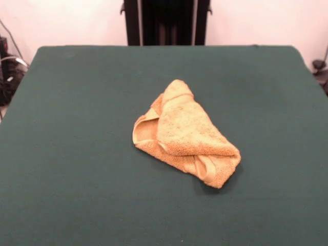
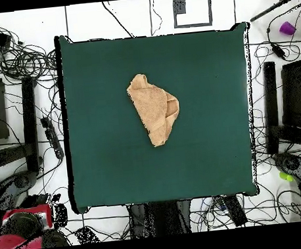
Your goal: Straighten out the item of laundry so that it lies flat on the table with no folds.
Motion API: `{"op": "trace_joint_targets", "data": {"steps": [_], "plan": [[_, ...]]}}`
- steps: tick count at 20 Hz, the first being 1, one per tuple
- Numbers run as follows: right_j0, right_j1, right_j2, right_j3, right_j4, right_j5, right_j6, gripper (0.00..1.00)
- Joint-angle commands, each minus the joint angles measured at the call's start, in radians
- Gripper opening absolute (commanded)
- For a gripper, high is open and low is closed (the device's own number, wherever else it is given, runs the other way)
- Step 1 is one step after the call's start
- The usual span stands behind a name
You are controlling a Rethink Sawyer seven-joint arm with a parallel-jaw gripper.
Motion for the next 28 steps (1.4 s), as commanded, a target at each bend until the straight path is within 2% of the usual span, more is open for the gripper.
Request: {"op": "trace_joint_targets", "data": {"steps": [1, 5, 10, 13, 17, 20, 23, 28], "plan": [[0.019, -0.005, -0.039, 0.031, 0.083, -0.026, 0.314, 0.00], [0.027, 0.027, -0.041, -0.009, 0.068, 0.006, 0.325, 0.00], [0.016, 0.082, -0.039, -0.013, 0.057, -0.050, 0.283, 0.00], [-0.013, 0.169, -0.009, -0.025, 0.038, -0.088, 0.207, 0.00], [-0.012, 0.298, -0.006, -0.081, 0.028, -0.168, 0.227, 0.00], [-0.036, 0.377, 0.012, -0.091, 0.054, -0.256, 0.202, 0.00], [-0.087, 0.434, 0.064, -0.076, 0.094, -0.353, 0.167, 0.00], [-0.100, 0.498, 0.070, -0.121, 0.102, -0.366, 0.154, 0.00]]}}
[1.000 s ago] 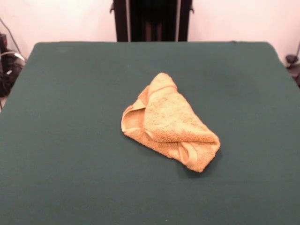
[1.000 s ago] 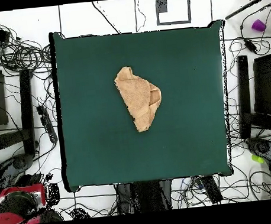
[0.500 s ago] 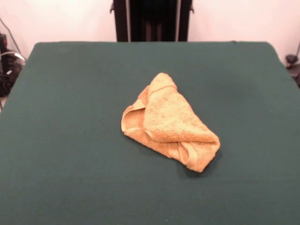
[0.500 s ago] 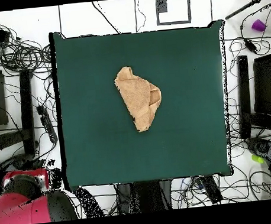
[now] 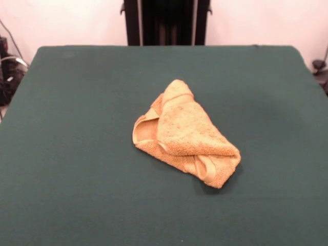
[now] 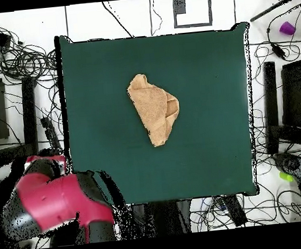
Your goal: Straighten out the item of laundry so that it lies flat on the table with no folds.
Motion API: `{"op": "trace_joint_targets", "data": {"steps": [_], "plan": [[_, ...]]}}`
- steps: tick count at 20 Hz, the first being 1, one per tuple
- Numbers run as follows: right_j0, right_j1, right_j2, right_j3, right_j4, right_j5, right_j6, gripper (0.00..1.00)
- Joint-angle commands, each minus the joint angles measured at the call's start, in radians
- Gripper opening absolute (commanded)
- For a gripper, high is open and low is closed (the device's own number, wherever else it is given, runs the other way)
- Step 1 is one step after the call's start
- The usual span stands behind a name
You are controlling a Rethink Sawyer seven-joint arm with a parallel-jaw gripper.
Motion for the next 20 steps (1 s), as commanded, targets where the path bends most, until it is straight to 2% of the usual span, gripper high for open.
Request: {"op": "trace_joint_targets", "data": {"steps": [1, 6, 9, 10, 11, 12, 13, 14, 16, 20], "plan": [[-0.027, 0.181, 0.094, -0.025, 0.039, -0.044, 0.123, 0.00], [0.009, 0.185, 0.056, -0.068, 0.032, 0.020, 0.134, 0.00], [-0.021, 0.191, 0.092, -0.116, 0.065, 0.106, 0.115, 0.00], [-0.064, 0.194, 0.148, -0.106, 0.091, 0.123, 0.085, 0.00], [-0.147, 0.197, 0.260, -0.048, 0.148, 0.072, 0.054, 0.00], [-0.260, 0.211, 0.417, 0.034, 0.194, -0.034, 0.021, 0.00], [-0.369, 0.244, 0.567, 0.101, 0.185, -0.157, 0.011, 0.00], [-0.444, 0.291, 0.659, 0.133, 0.133, -0.256, 0.015, 0.00], [-0.532, 0.367, 0.734, 0.152, 0.023, -0.329, -0.025, 0.00], [-0.709, 0.488, 0.816, 0.152, -0.182, -0.259, -0.197, 0.00]]}}
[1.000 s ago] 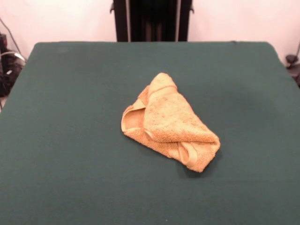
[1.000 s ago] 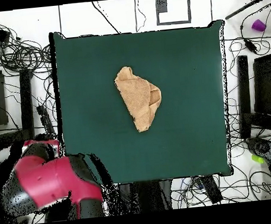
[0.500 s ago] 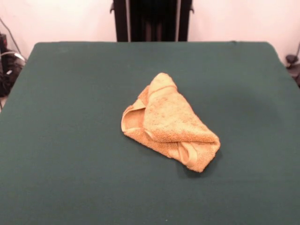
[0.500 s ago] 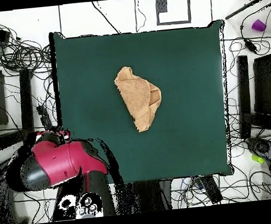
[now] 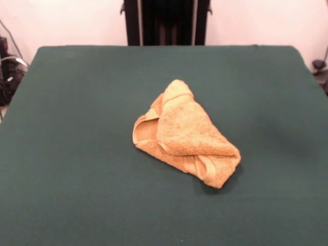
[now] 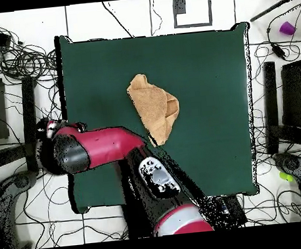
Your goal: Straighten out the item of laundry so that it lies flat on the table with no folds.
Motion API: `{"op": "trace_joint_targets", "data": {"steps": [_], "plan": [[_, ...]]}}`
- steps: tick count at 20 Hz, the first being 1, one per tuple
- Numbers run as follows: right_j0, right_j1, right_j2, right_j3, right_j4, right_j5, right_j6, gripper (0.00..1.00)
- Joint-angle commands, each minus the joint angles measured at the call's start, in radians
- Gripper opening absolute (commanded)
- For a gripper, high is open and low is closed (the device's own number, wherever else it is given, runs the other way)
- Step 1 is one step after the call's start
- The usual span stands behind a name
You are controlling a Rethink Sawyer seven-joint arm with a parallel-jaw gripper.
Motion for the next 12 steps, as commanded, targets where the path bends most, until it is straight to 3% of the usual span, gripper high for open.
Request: {"op": "trace_joint_targets", "data": {"steps": [1, 4, 7, 12], "plan": [[-0.258, 0.242, 0.339, 0.123, -0.241, -0.023, -0.235, 0.00], [-0.308, 0.274, 0.321, 0.082, -0.392, 0.046, -0.315, 0.00], [-0.341, 0.290, 0.326, 0.065, -0.517, 0.057, -0.318, 0.00], [-0.372, 0.264, 0.370, 0.081, -0.603, 0.084, -0.234, 0.00]]}}
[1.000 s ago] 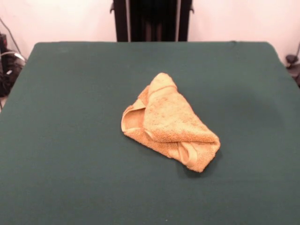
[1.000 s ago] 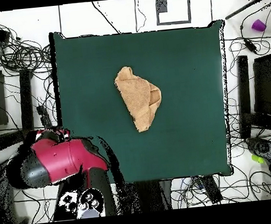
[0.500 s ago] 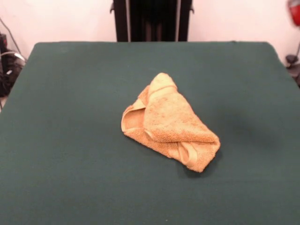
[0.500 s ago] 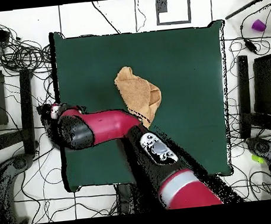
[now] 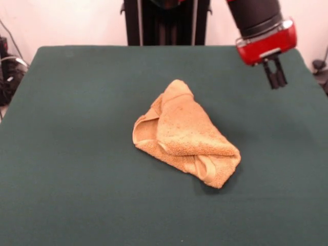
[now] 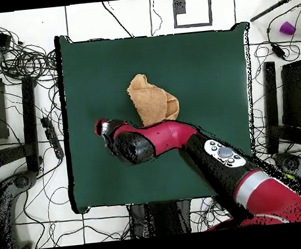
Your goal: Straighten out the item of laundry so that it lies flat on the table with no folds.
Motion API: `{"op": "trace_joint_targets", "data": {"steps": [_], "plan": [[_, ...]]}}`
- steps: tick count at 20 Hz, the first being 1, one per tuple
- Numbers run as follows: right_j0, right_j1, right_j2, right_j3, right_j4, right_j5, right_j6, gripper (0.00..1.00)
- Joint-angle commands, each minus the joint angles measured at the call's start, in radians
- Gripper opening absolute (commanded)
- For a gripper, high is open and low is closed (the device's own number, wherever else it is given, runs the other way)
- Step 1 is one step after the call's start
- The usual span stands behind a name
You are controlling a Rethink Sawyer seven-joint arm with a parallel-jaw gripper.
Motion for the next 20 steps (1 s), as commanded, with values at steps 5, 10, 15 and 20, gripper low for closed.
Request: {"op": "trace_joint_targets", "data": {"steps": [5, 10, 15, 20], "plan": [[0.014, 0.025, 0.183, 0.043, -0.168, 0.150, -0.187, 0.00], [0.039, 0.055, 0.146, -0.009, -0.239, 0.136, -0.179, 0.00], [0.076, 0.104, 0.109, -0.086, -0.305, 0.073, -0.143, 0.00], [0.185, -0.120, -0.024, -0.041, -0.283, 0.005, 0.057, 0.00]]}}
